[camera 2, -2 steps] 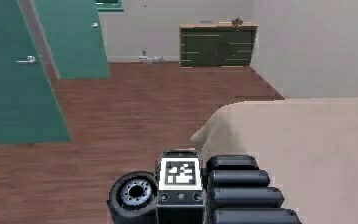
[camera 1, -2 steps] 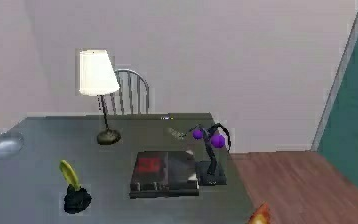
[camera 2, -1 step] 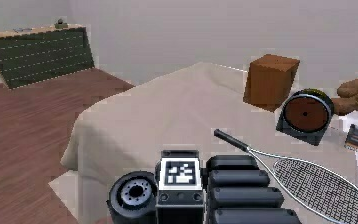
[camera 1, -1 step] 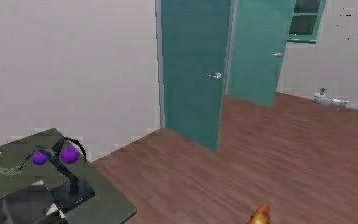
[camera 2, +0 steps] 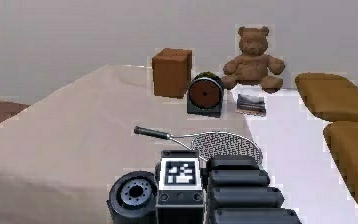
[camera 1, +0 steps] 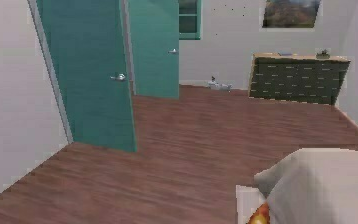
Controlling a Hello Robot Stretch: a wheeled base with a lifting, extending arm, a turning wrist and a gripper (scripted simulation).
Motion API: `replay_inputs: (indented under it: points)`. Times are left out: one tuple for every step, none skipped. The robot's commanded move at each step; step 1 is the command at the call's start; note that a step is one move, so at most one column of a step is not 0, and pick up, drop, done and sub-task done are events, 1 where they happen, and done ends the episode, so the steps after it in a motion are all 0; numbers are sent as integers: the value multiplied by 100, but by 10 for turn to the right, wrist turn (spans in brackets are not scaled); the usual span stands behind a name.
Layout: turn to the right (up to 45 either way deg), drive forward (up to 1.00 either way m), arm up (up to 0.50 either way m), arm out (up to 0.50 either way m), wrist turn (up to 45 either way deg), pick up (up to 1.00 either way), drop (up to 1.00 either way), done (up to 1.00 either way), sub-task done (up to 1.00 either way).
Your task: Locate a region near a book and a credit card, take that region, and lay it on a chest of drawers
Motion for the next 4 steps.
replay_inputs:
  points:
    - [0, 60, 0, 0, 0, 0, 0, 0, 0]
    - [0, 100, 0, 0, 0, 0, 0, 0, 0]
    - [90, 0, 0, 0, 0, 0, 0, 0, 0]
    - [0, 10, 0, 0, 0, 0, 0, 0, 0]
